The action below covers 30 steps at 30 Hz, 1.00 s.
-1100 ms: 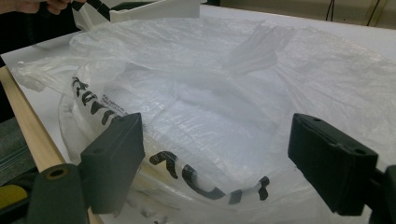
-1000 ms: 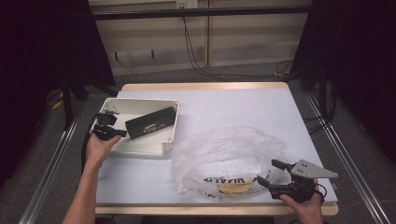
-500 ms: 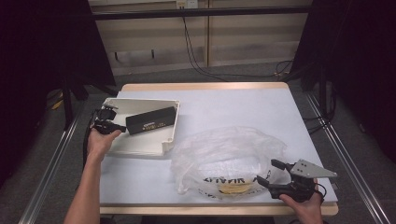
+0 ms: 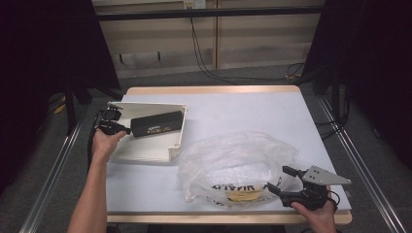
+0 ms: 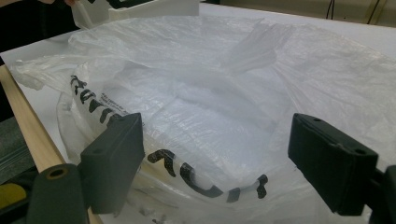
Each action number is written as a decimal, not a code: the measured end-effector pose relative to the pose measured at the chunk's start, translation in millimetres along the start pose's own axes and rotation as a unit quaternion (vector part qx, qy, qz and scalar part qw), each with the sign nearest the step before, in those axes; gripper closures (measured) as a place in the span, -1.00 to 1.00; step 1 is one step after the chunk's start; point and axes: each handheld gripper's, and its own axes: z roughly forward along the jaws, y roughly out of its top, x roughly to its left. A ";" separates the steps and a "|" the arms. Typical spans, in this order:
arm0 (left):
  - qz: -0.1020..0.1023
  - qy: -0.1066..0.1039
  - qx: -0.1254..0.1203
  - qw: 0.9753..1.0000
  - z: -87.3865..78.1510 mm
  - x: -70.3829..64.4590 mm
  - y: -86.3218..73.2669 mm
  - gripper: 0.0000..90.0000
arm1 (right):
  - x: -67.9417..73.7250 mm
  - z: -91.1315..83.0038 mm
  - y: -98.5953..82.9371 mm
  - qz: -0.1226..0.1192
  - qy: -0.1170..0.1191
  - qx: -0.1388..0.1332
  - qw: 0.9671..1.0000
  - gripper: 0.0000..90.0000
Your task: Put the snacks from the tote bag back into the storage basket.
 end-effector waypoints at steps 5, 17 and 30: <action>0.000 0.007 -0.004 1.000 -2.8 -2.6 4.9 1.00 | 0.0 0.3 -0.2 0.001 -0.001 0.000 1.000 -0.60; -0.002 0.002 -0.004 1.000 -2.1 3.2 13.6 1.00 | -0.2 0.6 -0.3 -0.001 0.001 0.001 1.000 -0.60; -0.029 0.000 -0.008 1.000 -0.4 7.8 20.2 1.00 | -0.8 1.4 -0.2 0.001 0.001 0.002 1.000 -0.60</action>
